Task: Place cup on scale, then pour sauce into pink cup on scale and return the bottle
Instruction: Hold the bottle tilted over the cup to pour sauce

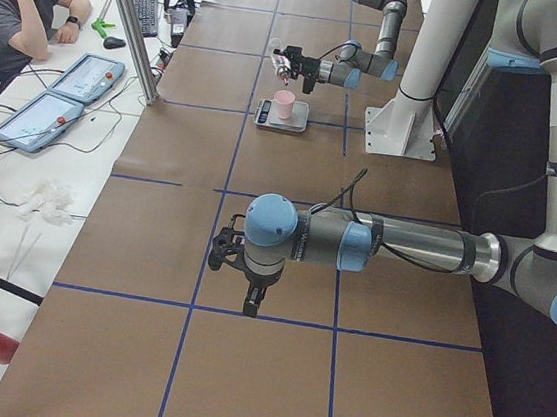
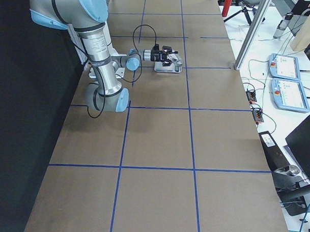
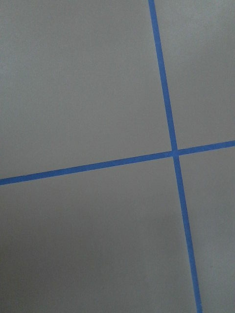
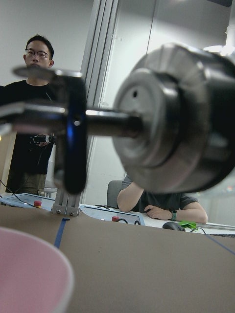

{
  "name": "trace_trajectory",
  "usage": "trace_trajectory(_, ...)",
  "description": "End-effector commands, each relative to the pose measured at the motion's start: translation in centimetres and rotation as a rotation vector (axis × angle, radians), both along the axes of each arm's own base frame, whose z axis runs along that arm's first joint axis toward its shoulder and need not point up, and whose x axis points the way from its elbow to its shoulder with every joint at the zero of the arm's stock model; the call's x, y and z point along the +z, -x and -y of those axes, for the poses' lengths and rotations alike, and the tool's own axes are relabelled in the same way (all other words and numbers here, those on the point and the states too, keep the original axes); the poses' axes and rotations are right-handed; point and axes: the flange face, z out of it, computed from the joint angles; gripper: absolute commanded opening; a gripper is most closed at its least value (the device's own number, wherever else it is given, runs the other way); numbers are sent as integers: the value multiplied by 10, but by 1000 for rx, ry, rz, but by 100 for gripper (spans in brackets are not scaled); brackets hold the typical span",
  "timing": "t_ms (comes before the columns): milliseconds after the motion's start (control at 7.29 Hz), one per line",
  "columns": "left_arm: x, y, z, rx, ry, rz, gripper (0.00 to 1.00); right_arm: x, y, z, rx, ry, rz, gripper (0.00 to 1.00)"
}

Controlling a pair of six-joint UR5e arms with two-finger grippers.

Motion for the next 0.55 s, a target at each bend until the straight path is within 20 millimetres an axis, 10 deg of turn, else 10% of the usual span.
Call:
trace_trajectory(0,-1,0,0,0,-1,-1,100,-2,-2,1,-3,4,26,0)
trace_trajectory(411,-1,0,0,0,-3,-1,100,-12,-8,3,-48,41,189,0)
